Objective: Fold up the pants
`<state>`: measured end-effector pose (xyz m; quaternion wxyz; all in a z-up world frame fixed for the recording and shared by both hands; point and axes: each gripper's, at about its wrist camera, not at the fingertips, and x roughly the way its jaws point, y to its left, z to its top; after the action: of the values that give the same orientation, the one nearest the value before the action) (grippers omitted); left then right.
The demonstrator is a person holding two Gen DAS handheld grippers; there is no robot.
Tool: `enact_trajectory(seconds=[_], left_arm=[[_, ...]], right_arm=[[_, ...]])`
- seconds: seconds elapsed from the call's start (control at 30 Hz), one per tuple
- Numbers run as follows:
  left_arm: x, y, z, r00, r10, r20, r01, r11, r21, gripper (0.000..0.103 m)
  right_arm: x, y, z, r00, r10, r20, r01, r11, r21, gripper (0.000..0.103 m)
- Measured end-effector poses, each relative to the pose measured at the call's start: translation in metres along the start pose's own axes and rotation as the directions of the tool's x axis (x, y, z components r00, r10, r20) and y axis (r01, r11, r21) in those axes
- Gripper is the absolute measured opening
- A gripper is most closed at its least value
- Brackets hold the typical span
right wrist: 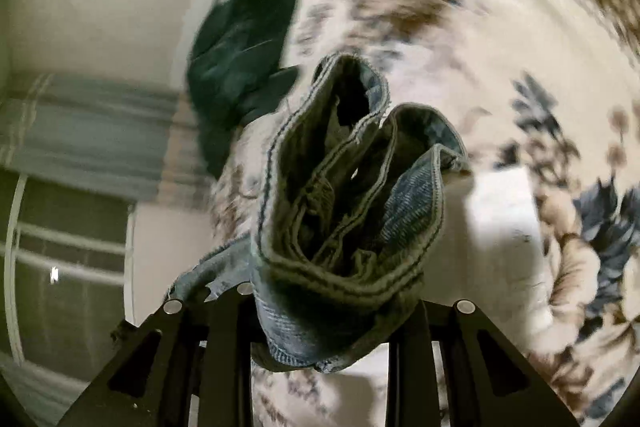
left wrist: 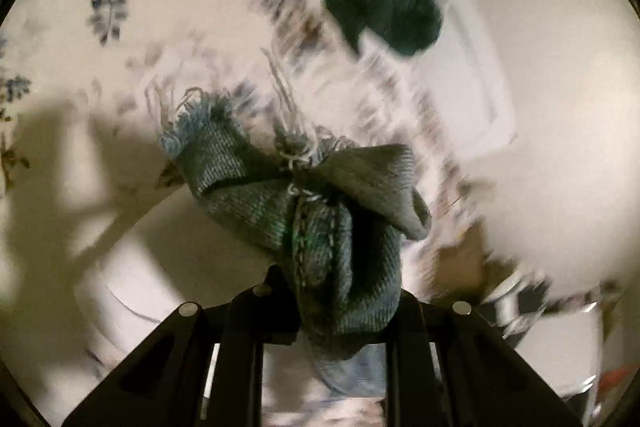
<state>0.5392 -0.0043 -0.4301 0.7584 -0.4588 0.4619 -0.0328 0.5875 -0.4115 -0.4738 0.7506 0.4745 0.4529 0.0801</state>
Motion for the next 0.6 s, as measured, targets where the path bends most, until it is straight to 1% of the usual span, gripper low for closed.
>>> enact_trajectory(seconds=[0.03, 0.1, 0.17, 0.2, 0.3, 0.47, 0.6], left_arm=[[0.012, 0.014, -0.003, 0.999, 0.023, -0.032, -0.023, 1.0, 0.004, 0.015], [0.03, 0.048, -0.012, 0.995, 0.051, -0.089, -0.054, 0.998, -0.033, 0.015], [0.032, 0.071, -0.019, 0.992, 0.051, -0.112, -0.059, 0.996, -0.071, 0.016], [0.031, 0.078, -0.024, 0.992, 0.049, -0.119, -0.059, 0.995, -0.081, 0.016], [0.026, 0.082, -0.033, 0.991, 0.04, -0.127, -0.051, 0.995, -0.086, 0.016], [0.012, 0.079, -0.041, 0.992, 0.038, -0.116, -0.046, 0.997, -0.065, 0.016], [0.008, 0.087, -0.046, 0.99, 0.034, -0.138, -0.045, 0.996, -0.079, 0.016]], right_arm=[[0.013, -0.028, -0.005, 1.0, -0.03, -0.002, 0.03, 0.999, 0.04, 0.027], [0.03, -0.065, -0.018, 0.998, -0.058, -0.005, 0.059, 0.995, 0.085, 0.027], [0.04, -0.088, -0.029, 0.997, -0.078, -0.019, 0.079, 0.991, 0.11, 0.027], [0.043, -0.095, -0.034, 0.997, -0.075, -0.024, 0.077, 0.99, 0.117, 0.027], [0.047, -0.102, -0.046, 0.996, -0.089, -0.033, 0.092, 0.99, 0.106, 0.028], [0.047, -0.092, -0.043, 0.994, -0.107, -0.028, 0.109, 0.99, 0.085, 0.028], [0.048, -0.084, -0.041, 0.991, -0.131, -0.023, 0.133, 0.989, 0.066, 0.028]])
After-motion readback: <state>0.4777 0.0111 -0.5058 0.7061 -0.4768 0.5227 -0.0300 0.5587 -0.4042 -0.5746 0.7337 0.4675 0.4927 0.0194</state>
